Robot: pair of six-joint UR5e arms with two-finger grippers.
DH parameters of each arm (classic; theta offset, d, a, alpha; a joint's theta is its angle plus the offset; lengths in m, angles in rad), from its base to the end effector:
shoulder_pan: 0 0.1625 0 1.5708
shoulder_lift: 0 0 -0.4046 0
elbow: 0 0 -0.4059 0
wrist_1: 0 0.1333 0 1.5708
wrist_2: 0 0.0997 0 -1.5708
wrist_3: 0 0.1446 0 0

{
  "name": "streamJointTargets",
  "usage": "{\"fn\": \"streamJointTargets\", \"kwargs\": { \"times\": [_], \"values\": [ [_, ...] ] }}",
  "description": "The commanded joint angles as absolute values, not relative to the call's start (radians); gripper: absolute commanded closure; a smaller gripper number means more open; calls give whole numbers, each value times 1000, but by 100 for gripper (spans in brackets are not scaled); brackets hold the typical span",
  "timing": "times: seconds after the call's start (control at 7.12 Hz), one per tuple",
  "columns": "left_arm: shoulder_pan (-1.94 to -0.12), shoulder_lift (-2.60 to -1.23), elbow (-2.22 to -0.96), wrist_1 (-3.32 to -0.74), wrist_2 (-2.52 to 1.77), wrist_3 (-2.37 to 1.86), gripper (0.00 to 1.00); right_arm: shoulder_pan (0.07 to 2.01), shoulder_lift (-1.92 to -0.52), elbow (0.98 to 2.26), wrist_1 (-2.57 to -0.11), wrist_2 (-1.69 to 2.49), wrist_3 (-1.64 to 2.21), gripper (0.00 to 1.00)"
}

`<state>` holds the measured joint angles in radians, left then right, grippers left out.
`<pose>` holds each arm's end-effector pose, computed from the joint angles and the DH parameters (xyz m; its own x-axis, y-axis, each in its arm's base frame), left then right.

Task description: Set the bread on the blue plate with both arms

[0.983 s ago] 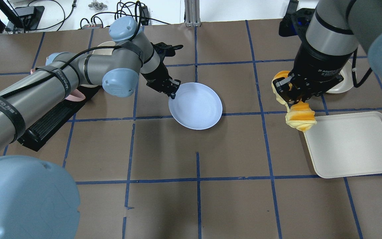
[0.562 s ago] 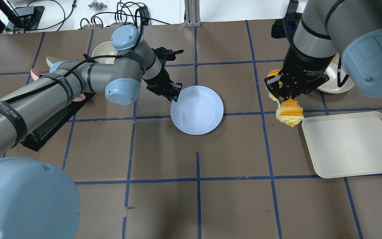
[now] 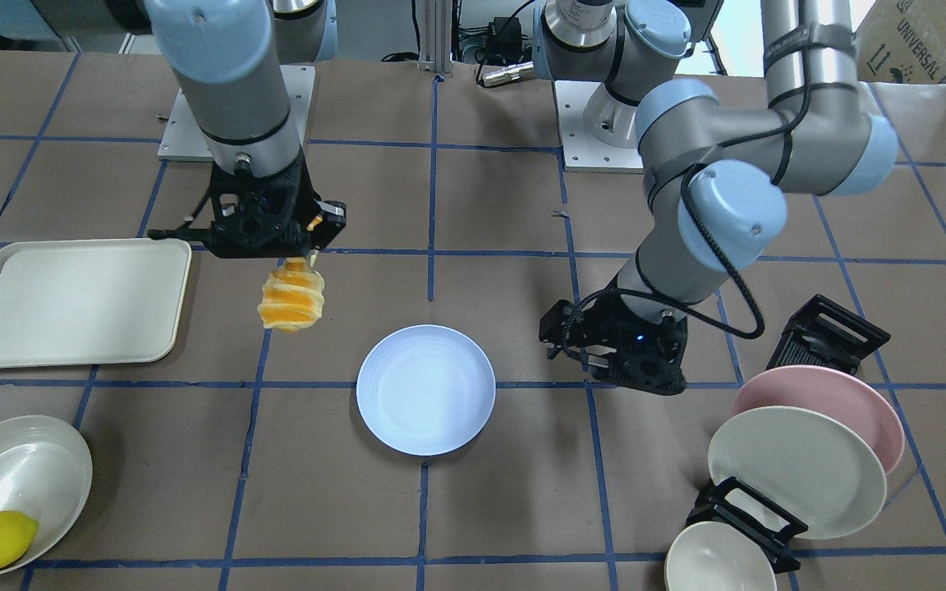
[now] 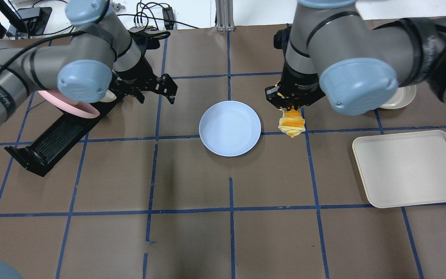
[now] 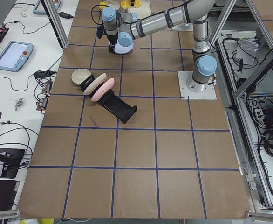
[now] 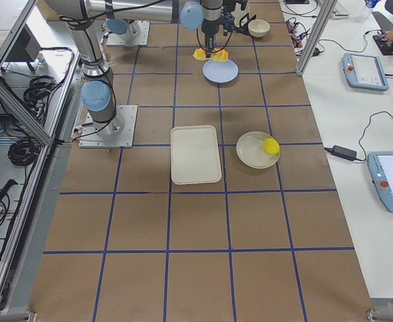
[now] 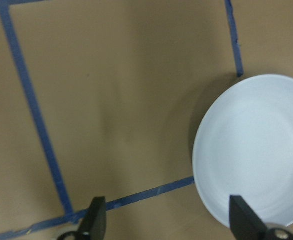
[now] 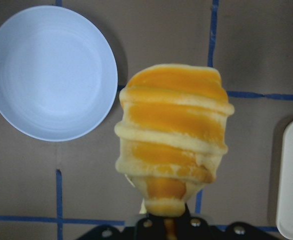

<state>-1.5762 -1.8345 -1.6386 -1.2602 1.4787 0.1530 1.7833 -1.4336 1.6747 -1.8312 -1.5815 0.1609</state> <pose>-0.1498 -0.5851 0.2750 -0.9833 0.1558 0.0941 0.1571 0.9876 0.0067 0.2452 -0.5118 0.3237 -0.9987 -0.0514 0.0075 -0.0515 0.9985 -0.0208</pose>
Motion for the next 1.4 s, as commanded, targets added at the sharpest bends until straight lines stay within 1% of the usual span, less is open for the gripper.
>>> {"fn": "streamJointTargets", "kwargs": {
  "times": [0.0,0.14,0.28,0.42,0.7,0.98,1.26],
  "values": [
    [-1568,-1721,-1574,-1467,1632,140,0,1835,-1295,1674,-2015,-1574,209,99],
    [-1572,-1700,-1507,-1568,1669,130,0,1856,-1245,1674,-2084,-1574,268,99],
    [-1572,-1701,-1424,-1677,1667,95,0,1882,-1186,1672,-2162,-1580,291,99],
    [-1581,-1722,-1355,-1722,1636,42,0,1891,-1130,1663,-2240,-1577,298,99],
    [-1592,-1691,-1357,-1732,1569,35,0,1930,-1076,1663,-2296,-1584,357,99],
    [-1592,-1646,-1420,-1724,1574,50,0,1933,-1071,1674,-2299,-1579,356,99],
    [-1585,-1635,-1433,-1703,1574,51,0,1934,-1074,1675,-2296,-1580,354,99]
  ]
}}
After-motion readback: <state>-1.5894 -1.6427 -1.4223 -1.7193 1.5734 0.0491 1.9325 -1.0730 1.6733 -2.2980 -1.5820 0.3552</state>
